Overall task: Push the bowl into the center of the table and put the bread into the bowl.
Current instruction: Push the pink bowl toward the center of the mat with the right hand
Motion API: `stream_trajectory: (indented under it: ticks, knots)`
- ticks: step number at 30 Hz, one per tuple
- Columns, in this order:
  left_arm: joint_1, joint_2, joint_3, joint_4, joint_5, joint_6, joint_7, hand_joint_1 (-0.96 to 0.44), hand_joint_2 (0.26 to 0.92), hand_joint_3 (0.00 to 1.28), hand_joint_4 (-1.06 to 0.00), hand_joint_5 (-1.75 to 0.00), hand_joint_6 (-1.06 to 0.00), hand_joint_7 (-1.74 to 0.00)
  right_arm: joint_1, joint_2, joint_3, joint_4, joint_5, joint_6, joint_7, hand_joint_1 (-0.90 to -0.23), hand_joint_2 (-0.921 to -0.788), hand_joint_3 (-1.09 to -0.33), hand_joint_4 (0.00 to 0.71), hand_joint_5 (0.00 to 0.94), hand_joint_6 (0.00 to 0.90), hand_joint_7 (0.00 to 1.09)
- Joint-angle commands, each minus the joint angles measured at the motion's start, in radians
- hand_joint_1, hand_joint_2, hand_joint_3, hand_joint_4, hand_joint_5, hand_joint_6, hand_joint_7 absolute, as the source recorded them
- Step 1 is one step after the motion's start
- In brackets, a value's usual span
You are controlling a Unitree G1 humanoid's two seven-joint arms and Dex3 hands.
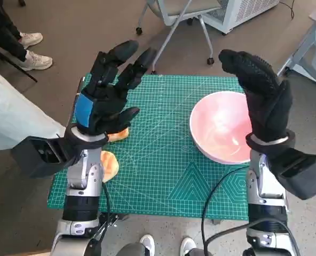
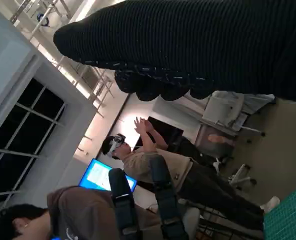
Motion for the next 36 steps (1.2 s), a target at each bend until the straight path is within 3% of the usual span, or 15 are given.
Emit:
stream_trajectory:
  ticks: [1, 8, 13, 16, 25, 31, 36]
  knots:
    - [-0.012, -0.001, -0.004, 0.002, -0.008, 0.008, -0.001, -0.45, 0.921, 0.30, -0.26, 0.00, 0.00, -0.66, 0.028, -0.008, -0.008, -0.002, 0.004, 0.009, 0.002, -0.684, -0.921, -0.805, 0.190, 0.002, 0.001, 0.63]
    - [-0.011, -0.002, -0.007, 0.004, -0.007, 0.005, 0.002, -0.45, 0.921, 0.31, -0.25, 0.00, 0.00, -0.66, 0.034, -0.034, -0.035, 0.019, 0.026, 0.002, 0.019, -0.683, -0.921, -0.791, 0.197, 0.004, 0.017, 0.61]
    - [-0.009, -0.003, -0.007, 0.006, 0.001, -0.003, 0.009, -0.45, 0.921, 0.30, -0.26, 0.00, 0.00, -0.66, 0.018, -0.082, -0.096, 0.131, 0.068, -0.041, 0.063, -0.685, -0.921, -0.768, 0.211, 0.004, 0.072, 0.52]
    - [-0.008, -0.004, -0.006, 0.009, 0.002, -0.005, 0.012, -0.44, 0.921, 0.30, -0.26, 0.00, 0.00, -0.66, 0.004, -0.106, -0.132, 0.210, 0.070, -0.080, 0.063, -0.684, -0.921, -0.763, 0.202, 0.001, 0.086, 0.49]
    - [-0.003, -0.008, -0.007, 0.022, 0.010, -0.023, 0.019, -0.45, 0.921, 0.31, -0.26, 0.00, 0.00, -0.66, -0.060, -0.178, -0.228, 0.532, -0.001, -0.189, -0.092, -0.664, -0.921, -0.780, 0.157, 0.000, 0.070, 0.43]
    - [-0.005, -0.009, -0.008, 0.032, 0.017, -0.041, 0.022, -0.45, 0.921, 0.31, -0.26, 0.00, 0.00, -0.66, -0.096, -0.216, -0.251, 0.713, -0.044, -0.227, -0.195, -0.649, -0.921, -0.809, 0.143, 0.000, 0.066, 0.40]
    - [-0.008, -0.011, -0.006, 0.039, 0.018, -0.046, 0.024, -0.46, 0.921, 0.31, -0.26, 0.00, 0.00, -0.66, -0.116, -0.238, -0.254, 0.849, -0.073, -0.212, -0.279, -0.622, -0.921, -0.852, 0.127, 0.000, 0.070, 0.38]
